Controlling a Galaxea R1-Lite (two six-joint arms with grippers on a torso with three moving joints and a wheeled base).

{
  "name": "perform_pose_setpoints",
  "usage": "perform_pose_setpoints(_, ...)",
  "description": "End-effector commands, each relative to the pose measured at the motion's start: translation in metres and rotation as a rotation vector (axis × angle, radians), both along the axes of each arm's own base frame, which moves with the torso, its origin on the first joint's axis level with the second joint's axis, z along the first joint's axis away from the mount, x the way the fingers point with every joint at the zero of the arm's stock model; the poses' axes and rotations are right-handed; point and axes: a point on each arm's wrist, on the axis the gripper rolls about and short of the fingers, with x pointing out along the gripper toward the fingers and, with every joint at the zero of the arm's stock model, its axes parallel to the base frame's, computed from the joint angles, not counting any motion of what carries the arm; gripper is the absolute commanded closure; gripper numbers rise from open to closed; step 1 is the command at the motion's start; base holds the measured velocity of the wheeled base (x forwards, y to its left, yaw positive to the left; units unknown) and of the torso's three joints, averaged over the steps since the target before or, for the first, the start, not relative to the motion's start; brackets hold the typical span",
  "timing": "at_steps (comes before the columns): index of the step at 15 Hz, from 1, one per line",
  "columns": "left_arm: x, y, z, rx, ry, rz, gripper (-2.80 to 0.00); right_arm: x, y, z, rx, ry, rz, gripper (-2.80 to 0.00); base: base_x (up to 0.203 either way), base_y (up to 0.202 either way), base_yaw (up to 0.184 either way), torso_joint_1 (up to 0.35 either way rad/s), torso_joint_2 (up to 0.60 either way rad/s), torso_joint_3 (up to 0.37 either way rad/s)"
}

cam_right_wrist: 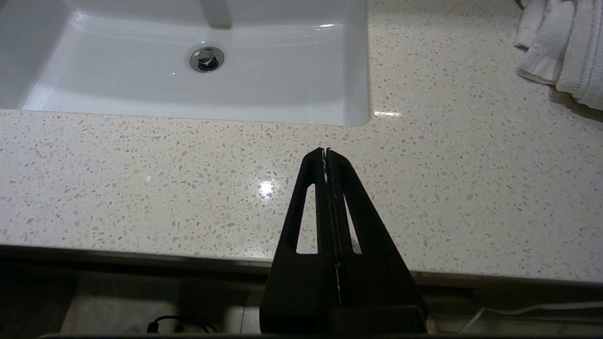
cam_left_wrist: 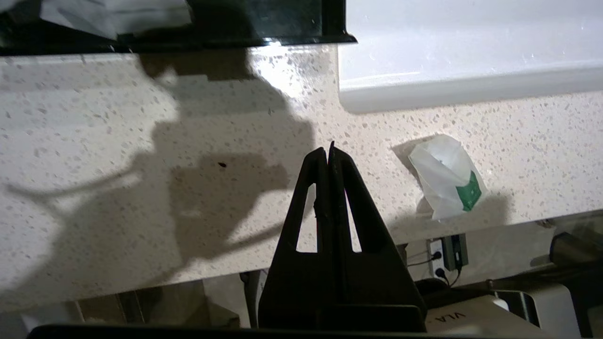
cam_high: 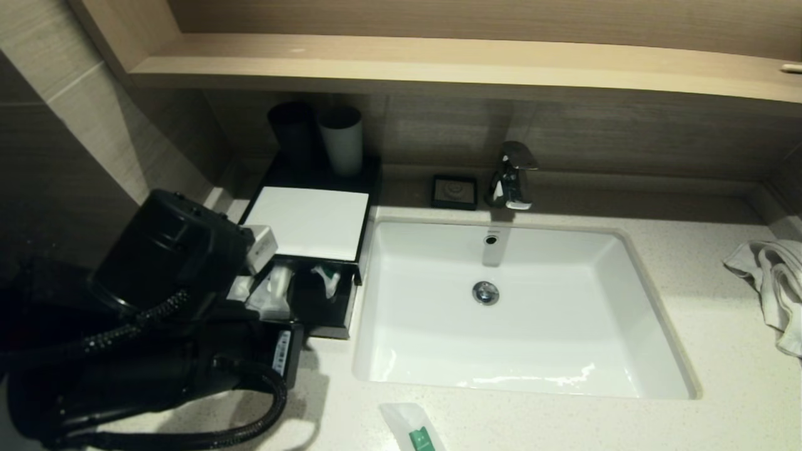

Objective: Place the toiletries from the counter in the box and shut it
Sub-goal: Pick up the bathroom toiletry

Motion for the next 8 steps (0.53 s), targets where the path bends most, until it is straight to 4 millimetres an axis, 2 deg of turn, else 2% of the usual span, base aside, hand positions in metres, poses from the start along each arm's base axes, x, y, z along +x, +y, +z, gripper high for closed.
perform_pose_setpoints(1,-0.009,-0.012,-0.005,-0.015,0.058,-0.014,0.0,0.0,0.0,0.0,0.0,0.0,-0.001,0.0,0.0,0.0,0.0,0.0,0.0,0.0)
perform_pose_setpoints(4,-0.021,-0.03,-0.012,-0.008,0.111,-0.061,0.0,0.0,0.0,0.0,0.0,0.0,-0.001,0.0,0.0,0.0,0.0,0.0,0.0,0.0)
perform_pose_setpoints(8,-0.022,-0.058,-0.015,0.015,0.117,-0.128,0.0,0.0,0.0,0.0,0.0,0.0,-0.001,0.0,0.0,0.0,0.0,0.0,0.0,0.0)
